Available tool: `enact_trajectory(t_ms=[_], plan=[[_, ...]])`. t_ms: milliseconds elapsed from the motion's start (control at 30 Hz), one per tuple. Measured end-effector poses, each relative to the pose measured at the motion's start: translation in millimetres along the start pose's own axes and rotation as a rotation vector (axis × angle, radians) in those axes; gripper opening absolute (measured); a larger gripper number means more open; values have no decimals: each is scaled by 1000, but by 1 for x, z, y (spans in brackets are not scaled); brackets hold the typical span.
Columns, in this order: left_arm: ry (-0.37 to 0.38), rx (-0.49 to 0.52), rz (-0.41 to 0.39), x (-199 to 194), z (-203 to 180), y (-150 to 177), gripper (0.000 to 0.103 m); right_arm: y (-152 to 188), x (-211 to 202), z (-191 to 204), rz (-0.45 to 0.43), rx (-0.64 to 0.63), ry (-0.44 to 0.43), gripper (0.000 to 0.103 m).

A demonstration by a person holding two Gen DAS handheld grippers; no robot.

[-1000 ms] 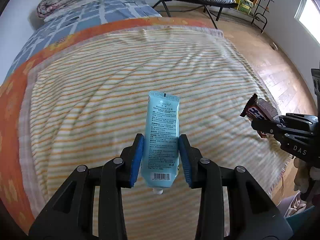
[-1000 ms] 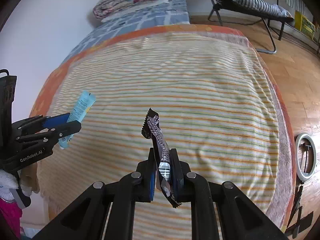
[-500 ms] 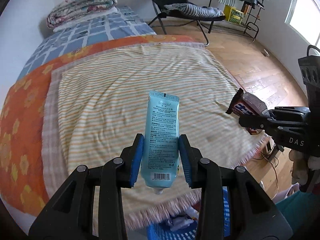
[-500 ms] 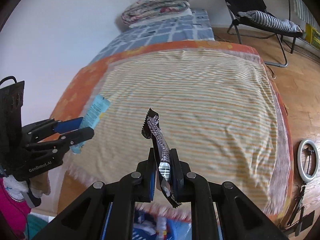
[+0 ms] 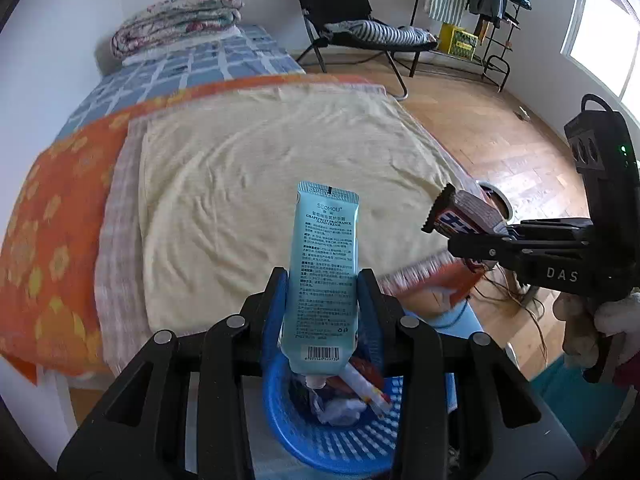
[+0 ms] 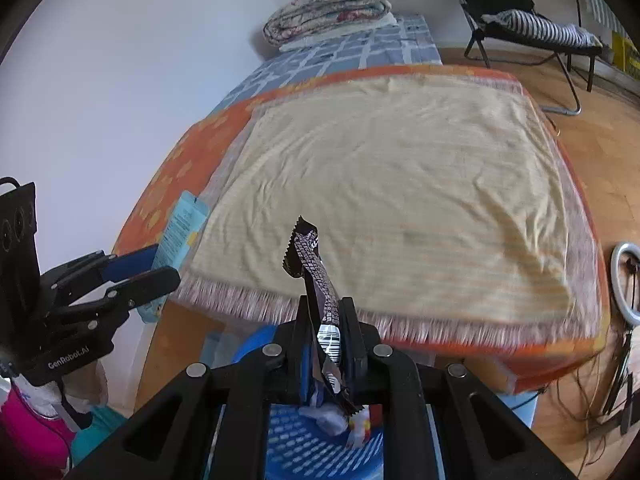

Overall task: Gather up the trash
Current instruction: 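Carry the teal tube and Snickers wrapper with both tools over the basket, then open both tools to drop the teal tube and Snickers wrapper into the basket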

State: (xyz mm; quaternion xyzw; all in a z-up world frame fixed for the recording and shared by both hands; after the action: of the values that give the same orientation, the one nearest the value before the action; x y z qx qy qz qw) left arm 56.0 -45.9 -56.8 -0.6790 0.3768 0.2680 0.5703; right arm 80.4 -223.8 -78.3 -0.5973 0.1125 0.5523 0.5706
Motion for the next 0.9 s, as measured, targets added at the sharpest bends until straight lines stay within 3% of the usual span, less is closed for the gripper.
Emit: enact_trajectory(t_ms=[400,900], plan=[[0,-37,118,21,-3,78,36,69,16,26,86,-40,2,11],[-29,-53,190,40,2,115,36,88,34,41,107,-61,0,15]])
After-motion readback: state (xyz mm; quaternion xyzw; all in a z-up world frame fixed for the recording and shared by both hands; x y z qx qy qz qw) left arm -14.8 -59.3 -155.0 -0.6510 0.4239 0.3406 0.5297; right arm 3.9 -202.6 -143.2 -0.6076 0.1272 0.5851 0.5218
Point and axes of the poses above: each gripper's, at about its wrist camera, not at the fingertips, and x roughly the way its jaws point, z to its left, y to its underside, the point moved 6 cm from there along x, roughly the way its jaws point, and after that the axes turned 11 degrees about -x, right-handed, at the moved point
